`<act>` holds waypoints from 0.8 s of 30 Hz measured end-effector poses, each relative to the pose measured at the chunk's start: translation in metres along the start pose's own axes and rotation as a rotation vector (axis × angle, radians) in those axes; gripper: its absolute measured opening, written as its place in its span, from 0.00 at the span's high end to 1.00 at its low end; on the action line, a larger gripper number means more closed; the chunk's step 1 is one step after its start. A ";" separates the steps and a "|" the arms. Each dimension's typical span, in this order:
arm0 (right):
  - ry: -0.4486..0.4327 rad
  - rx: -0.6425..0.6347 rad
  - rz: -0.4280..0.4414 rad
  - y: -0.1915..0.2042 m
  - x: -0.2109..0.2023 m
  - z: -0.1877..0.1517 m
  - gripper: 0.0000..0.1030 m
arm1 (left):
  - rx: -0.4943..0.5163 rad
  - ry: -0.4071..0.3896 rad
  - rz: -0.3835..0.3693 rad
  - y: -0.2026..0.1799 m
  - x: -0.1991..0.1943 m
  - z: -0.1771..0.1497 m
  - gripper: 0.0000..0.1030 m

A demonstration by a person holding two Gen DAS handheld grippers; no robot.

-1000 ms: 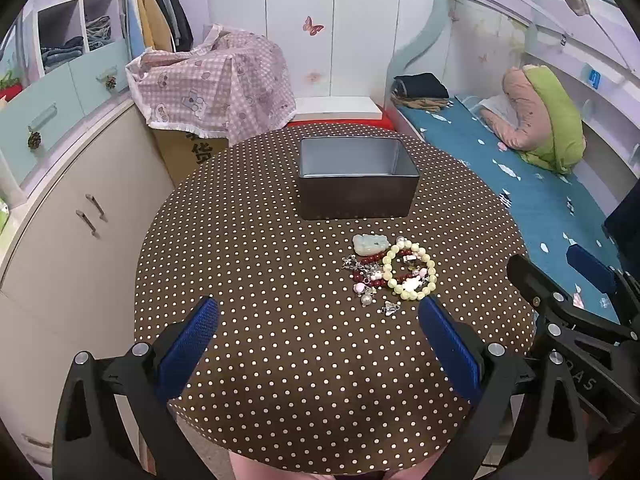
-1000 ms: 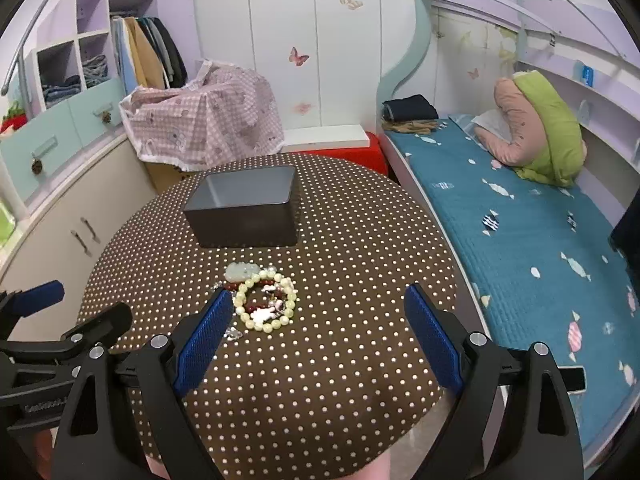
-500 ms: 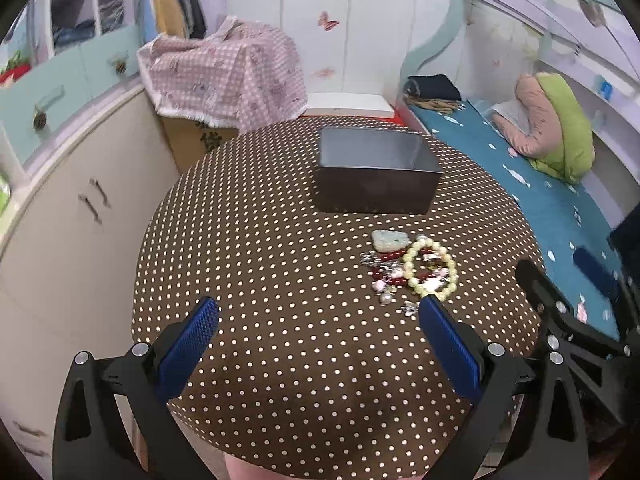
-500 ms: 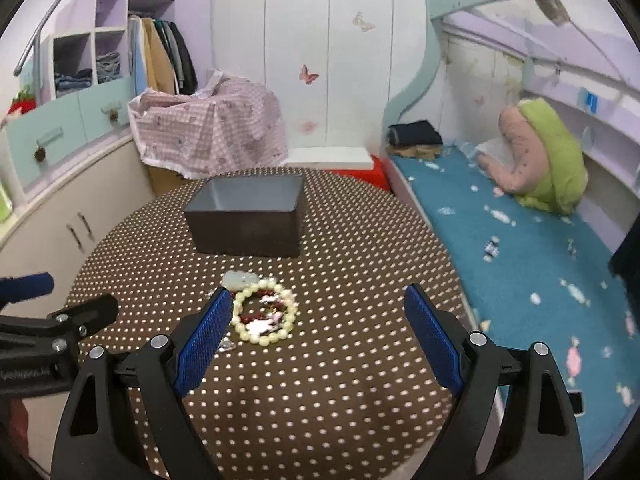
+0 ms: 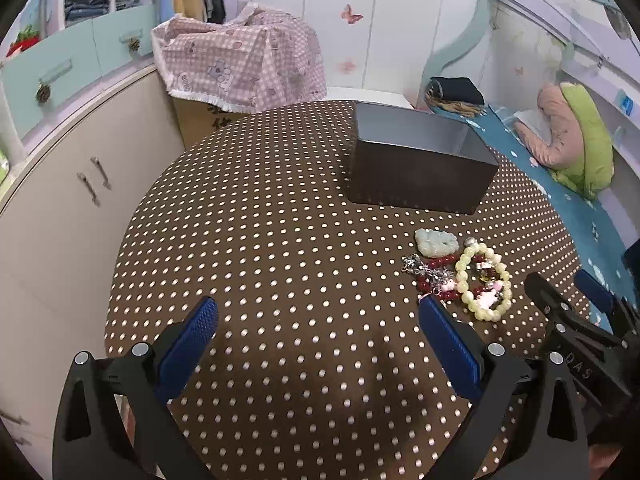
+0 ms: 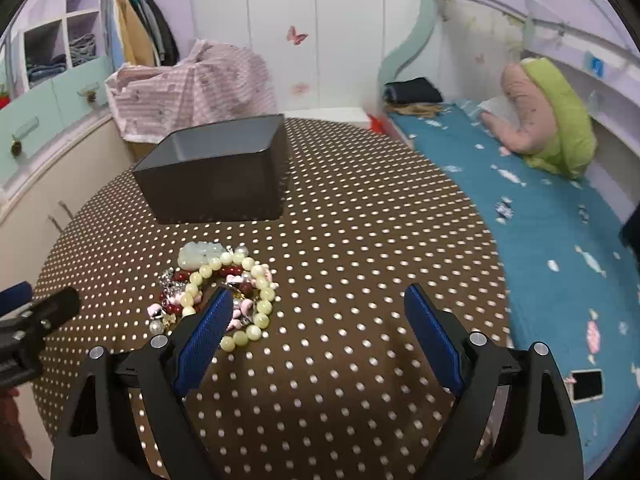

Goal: Organize jewelry
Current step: 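Move both tools down toward the jewelry pile beside the tin box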

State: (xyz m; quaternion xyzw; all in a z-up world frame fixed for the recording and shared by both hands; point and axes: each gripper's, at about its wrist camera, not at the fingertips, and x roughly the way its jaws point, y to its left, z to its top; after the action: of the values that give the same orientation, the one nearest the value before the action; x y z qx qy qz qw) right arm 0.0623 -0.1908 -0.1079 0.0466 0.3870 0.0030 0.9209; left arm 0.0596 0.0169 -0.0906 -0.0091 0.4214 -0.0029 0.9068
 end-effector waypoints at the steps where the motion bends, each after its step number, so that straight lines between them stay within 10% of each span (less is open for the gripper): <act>1: 0.012 0.001 0.003 0.000 0.005 0.001 0.18 | 0.009 0.001 -0.002 -0.002 0.003 0.000 0.07; 9: 0.102 -0.067 0.050 0.008 0.038 0.010 0.29 | 0.104 0.002 -0.029 -0.019 0.025 0.009 0.07; 19: 0.115 -0.083 0.054 0.007 0.052 0.017 0.79 | 0.112 -0.026 -0.083 -0.020 0.036 0.024 0.06; 24: 0.127 -0.029 0.098 -0.006 0.046 0.013 0.79 | 0.145 -0.006 -0.131 -0.030 0.039 0.030 0.07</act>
State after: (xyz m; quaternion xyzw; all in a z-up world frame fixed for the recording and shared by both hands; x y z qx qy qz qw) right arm 0.1039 -0.1961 -0.1320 0.0519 0.4416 0.0567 0.8939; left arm 0.1078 -0.0129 -0.1002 0.0289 0.4157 -0.0927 0.9043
